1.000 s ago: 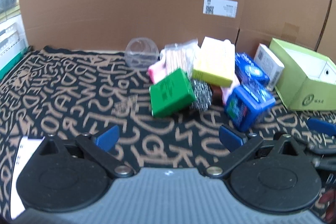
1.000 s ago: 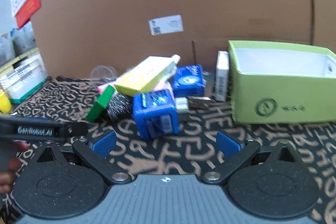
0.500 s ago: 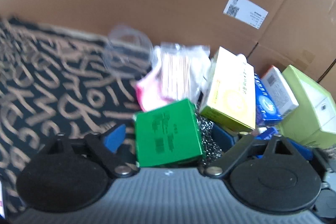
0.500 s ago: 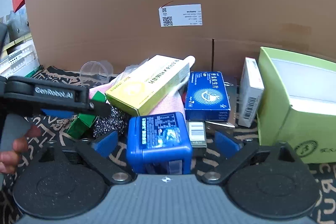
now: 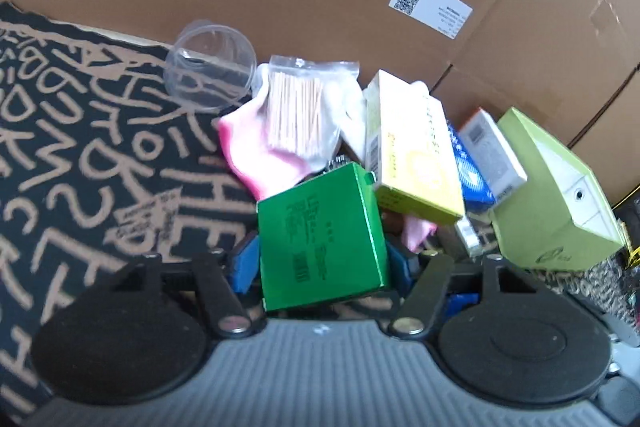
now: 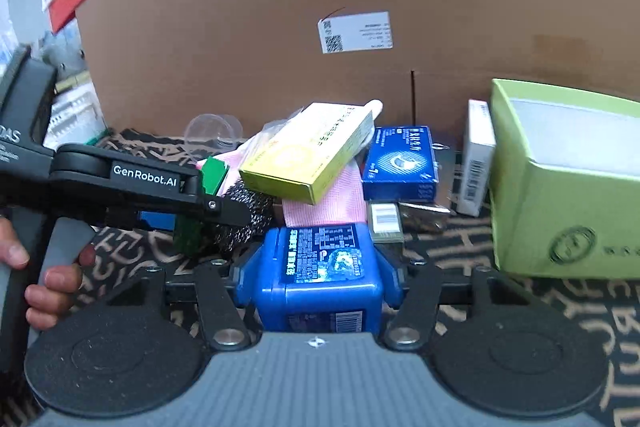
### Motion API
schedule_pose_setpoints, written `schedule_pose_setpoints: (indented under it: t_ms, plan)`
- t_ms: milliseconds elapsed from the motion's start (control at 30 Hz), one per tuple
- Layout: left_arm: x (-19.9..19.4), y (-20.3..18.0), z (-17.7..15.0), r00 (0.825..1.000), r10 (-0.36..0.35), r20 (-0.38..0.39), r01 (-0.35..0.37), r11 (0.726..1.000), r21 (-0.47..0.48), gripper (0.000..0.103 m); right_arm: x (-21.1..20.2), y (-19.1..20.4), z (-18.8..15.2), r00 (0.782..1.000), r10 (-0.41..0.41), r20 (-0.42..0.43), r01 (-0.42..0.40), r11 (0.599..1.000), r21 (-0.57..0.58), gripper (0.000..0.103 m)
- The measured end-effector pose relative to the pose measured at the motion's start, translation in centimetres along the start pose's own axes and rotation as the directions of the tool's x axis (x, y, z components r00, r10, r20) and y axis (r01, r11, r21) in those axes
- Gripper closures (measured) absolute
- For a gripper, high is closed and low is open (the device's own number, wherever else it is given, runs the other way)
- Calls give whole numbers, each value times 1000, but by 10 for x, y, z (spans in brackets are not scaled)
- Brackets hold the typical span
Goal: Organize objects
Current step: 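Grasp the green box with the left tool while the right grasps the blue box, then lower both boxes into the lime-green shoebox and open both tools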
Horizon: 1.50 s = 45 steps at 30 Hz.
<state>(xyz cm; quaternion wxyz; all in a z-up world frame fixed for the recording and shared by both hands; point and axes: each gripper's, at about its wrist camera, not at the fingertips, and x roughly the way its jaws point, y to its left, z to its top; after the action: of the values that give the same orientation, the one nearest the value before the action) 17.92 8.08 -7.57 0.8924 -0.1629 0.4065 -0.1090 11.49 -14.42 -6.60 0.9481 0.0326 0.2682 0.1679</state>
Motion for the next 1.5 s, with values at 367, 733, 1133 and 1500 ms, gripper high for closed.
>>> schedule_pose_setpoints:
  t_ms: [367, 733, 1133, 1500]
  plan:
    - [-69, -84, -11, 985, -158, 63, 144, 972, 186, 40, -79, -42, -13, 987, -39, 154, 29, 998, 63, 41]
    - [-11, -238, 44, 944, -330, 15, 306, 891, 335, 40, -99, -127, 42, 910, -295, 292, 317, 948, -29, 41]
    - [110, -275, 58, 975, -219, -48, 221, 909, 352, 40, -4, -217, 75, 943, -320, 88, 320, 947, 9, 41]
    - [123, -273, 62, 969, -246, 33, 214, 896, 390, 0, 19, -235, 82, 951, -306, 33, 307, 952, -14, 15]
